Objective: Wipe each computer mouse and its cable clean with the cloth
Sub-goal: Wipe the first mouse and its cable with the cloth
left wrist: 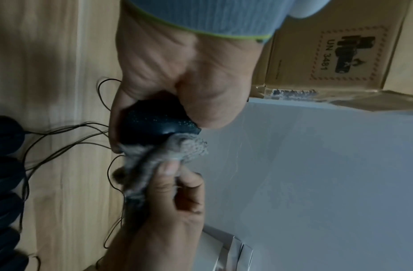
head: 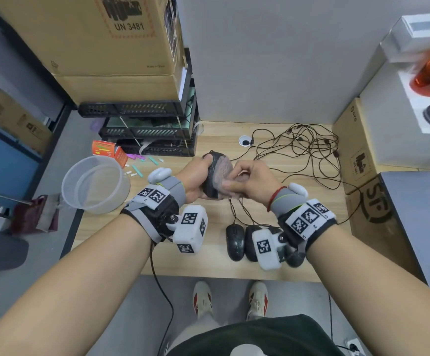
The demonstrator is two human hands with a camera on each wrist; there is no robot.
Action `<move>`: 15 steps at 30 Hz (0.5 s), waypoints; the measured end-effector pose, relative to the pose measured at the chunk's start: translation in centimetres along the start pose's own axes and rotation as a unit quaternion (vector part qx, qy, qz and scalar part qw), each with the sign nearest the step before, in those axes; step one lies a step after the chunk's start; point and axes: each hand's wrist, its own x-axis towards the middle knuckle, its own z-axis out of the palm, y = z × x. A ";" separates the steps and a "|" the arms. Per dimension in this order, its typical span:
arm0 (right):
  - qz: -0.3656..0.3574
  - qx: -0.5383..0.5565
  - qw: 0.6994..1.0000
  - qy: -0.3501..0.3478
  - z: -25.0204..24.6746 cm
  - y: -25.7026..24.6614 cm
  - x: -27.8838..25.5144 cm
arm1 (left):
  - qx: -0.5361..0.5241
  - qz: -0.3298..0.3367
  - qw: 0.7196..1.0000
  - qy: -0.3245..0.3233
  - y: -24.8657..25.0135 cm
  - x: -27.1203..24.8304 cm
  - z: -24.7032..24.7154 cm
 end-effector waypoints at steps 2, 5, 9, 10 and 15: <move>-0.004 0.032 0.998 0.052 -0.4 -0.5 0.7 | 0.025 0.015 1.000 -0.010 -0.3 -0.3 0.2; -0.030 -0.007 0.994 0.101 -0.6 -0.8 1.4 | 0.034 0.031 0.999 -0.009 -0.8 -0.6 0.7; -0.030 -0.102 0.994 -0.021 0.0 -0.4 0.6 | 0.026 0.044 0.999 0.011 0.0 -0.5 0.6; -0.030 -0.126 0.991 -0.032 -0.1 -0.4 0.5 | 0.028 0.047 0.998 0.017 0.3 -0.7 0.5; 0.008 0.019 0.997 0.078 -1.0 -1.6 1.7 | 0.068 0.051 0.996 -0.021 0.0 -1.7 0.9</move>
